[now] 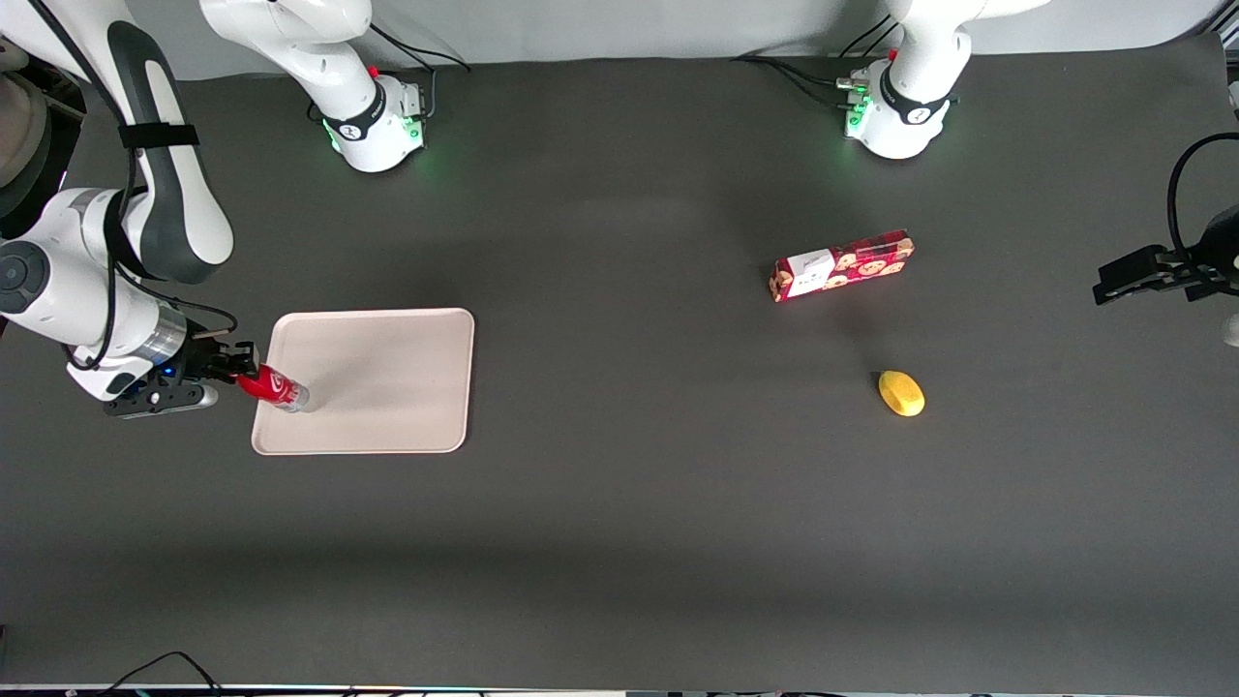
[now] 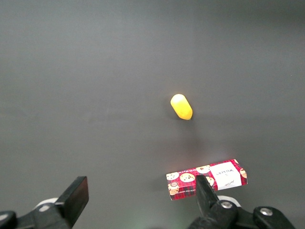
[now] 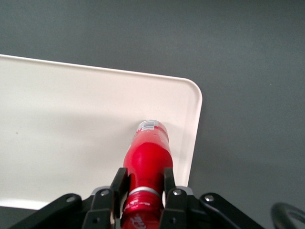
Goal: Place coke bottle on tray
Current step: 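Lift the bottle and carry it onto the white tray's corner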
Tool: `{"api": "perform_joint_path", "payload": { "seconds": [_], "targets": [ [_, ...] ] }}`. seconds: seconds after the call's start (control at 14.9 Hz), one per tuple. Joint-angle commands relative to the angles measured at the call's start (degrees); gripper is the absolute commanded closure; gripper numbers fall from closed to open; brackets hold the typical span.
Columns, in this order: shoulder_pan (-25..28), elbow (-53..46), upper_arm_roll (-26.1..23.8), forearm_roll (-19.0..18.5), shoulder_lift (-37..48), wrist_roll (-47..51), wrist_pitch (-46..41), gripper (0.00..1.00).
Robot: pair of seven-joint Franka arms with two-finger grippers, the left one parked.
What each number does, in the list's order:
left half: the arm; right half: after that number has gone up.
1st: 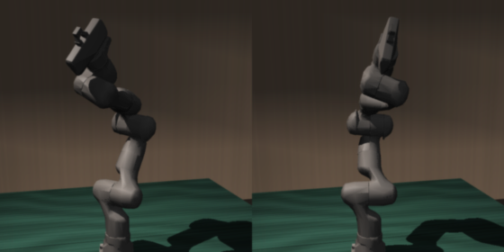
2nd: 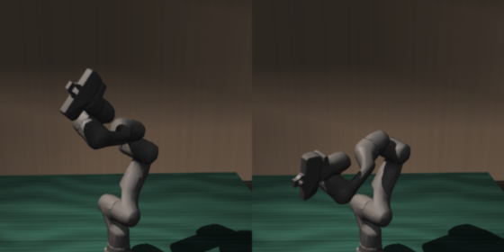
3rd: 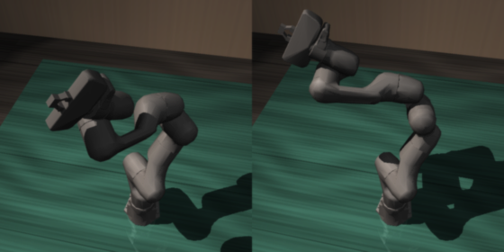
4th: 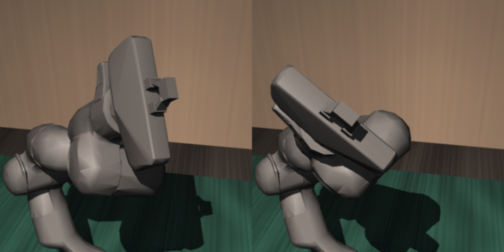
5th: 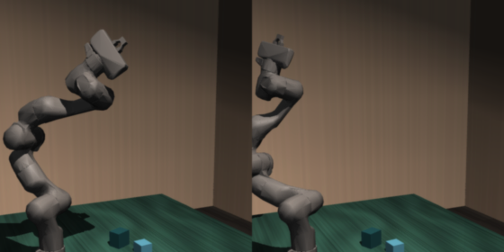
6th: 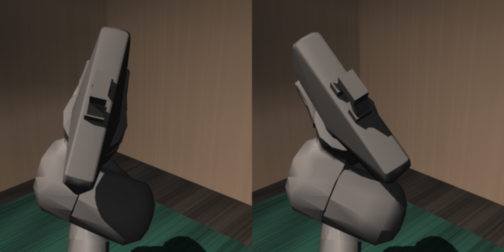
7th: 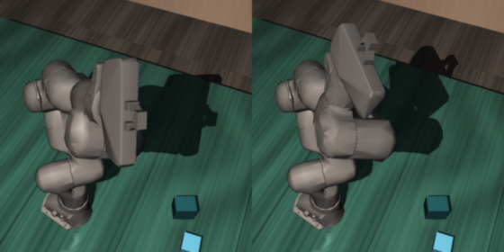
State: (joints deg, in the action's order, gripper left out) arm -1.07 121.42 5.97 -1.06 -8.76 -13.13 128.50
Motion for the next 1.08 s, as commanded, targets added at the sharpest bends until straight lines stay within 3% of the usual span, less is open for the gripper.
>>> {"api": "perform_joint_path", "payload": {
  "seconds": [0.0, 0.54, 0.61, 0.87, 1.01],
  "targets": [
    [-0.07, 1.97, 0.62, 0.97, 1.64, -2.43, 1.05, 1.0],
    [-0.07, 1.98, 1.15, 2.2, -0.03, -2.25, 1.14, 0.97],
    [-0.07, 1.98, 1.15, 2.2, -0.12, -2.25, 1.22, 0.85],
    [0.02, 1.37, 1.58, 2.2, -0.29, -2.08, 1.14, 0.0],
    [0.37, -0.47, 1.5, 2.2, -0.12, -1.46, 0.44, 0.0]
  ]
}}
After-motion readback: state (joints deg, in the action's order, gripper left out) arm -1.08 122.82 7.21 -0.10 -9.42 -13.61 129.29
